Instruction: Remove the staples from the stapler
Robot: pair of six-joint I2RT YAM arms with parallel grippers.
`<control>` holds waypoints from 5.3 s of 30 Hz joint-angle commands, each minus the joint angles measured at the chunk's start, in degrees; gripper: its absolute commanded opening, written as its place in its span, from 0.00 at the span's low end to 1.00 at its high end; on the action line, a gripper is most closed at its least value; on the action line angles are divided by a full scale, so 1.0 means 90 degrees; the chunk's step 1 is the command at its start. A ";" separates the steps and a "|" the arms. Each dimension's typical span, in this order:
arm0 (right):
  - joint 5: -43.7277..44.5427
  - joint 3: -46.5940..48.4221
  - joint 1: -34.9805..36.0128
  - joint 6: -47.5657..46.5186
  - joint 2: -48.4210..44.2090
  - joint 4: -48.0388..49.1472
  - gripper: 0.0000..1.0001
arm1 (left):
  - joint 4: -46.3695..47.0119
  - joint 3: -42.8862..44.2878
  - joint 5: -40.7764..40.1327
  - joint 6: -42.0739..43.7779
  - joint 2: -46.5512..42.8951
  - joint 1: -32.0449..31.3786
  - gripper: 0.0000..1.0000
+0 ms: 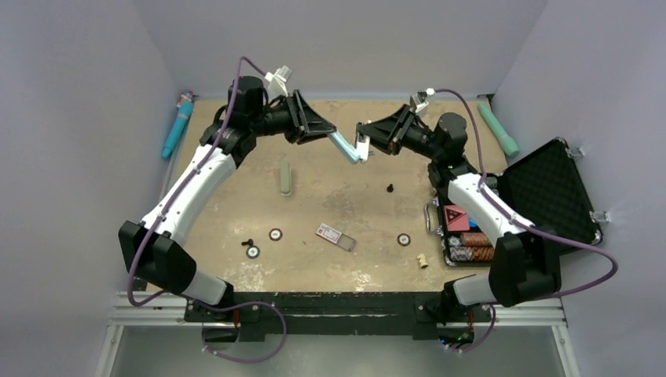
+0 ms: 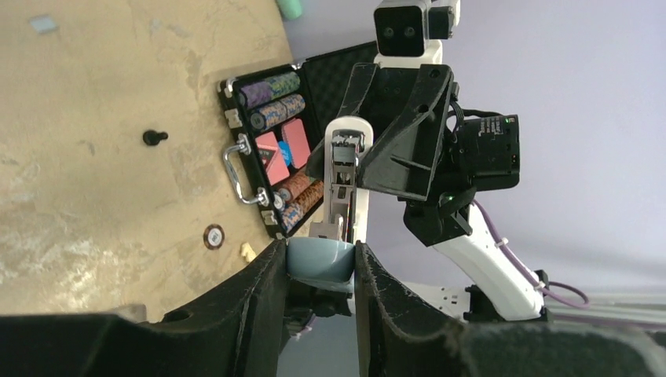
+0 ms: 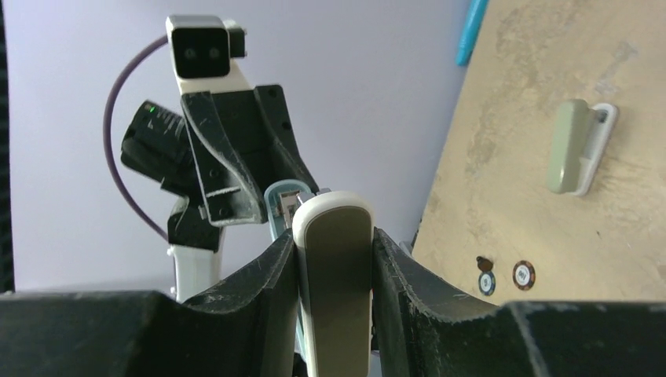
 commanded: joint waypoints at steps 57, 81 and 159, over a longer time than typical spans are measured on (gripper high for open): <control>0.2263 0.2151 -0.0322 -0.1746 0.2779 -0.4506 0.00 | -0.1066 -0.0972 -0.0047 -0.0938 0.1951 0.0446 0.45; -0.2264 0.1920 0.0207 -0.3219 0.2080 -0.2668 0.00 | 0.3522 -0.1148 0.1863 -0.1180 0.2083 0.0452 0.70; 0.4583 0.4644 -0.0333 -0.2505 0.3841 -0.7861 0.00 | -0.0793 -0.0908 -0.0107 -0.2771 0.3420 -0.0505 0.00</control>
